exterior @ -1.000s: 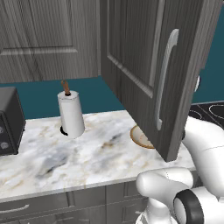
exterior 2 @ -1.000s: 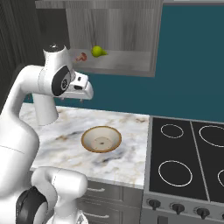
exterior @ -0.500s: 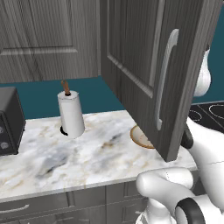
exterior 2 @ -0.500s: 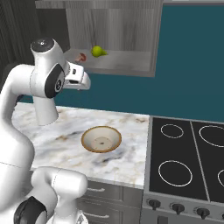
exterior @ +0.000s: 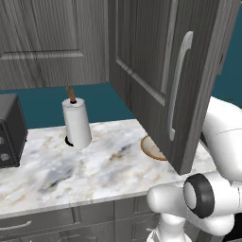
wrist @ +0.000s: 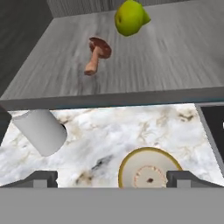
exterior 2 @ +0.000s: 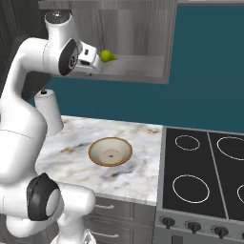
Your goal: Pick the mushroom from the cabinet and place it in the bowl. Then pick the bowl and place it in the sink. Then turn on the sink facuet.
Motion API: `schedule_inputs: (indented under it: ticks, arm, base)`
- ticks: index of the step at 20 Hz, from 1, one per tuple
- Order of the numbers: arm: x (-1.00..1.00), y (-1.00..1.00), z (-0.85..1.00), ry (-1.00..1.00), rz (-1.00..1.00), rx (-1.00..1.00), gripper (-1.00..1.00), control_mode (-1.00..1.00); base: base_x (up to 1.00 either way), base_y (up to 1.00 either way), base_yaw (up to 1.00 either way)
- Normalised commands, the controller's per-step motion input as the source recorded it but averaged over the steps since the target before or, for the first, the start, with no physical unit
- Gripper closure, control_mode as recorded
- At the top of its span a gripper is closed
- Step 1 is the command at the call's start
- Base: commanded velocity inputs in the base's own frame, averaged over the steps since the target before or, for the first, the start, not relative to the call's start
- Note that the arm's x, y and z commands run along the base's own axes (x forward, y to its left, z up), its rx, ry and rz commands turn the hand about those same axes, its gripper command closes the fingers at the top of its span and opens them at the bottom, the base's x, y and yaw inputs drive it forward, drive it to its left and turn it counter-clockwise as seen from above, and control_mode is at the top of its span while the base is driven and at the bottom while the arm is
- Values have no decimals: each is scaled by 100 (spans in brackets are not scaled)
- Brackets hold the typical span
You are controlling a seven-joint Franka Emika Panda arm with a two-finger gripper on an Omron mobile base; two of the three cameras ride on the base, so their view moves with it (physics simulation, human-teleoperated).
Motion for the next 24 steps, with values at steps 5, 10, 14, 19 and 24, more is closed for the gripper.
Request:
schedule_inputs:
  ticks: [5,10,14,19,24]
  arm:
    - [83,11,-10,0,0,0,-100,-100]
    - [49,4,-6,0,0,0,-100,-100]
    - [47,8,-21,0,0,0,-100,-100]
    - [52,8,-21,-1,0,0,-100,-100]
    - [41,1,-5,-1,0,0,-100,-100]
  base:
    - [0,0,0]
    - [0,0,0]
    - [0,0,0]
    - [0,0,0]
    - [0,0,0]
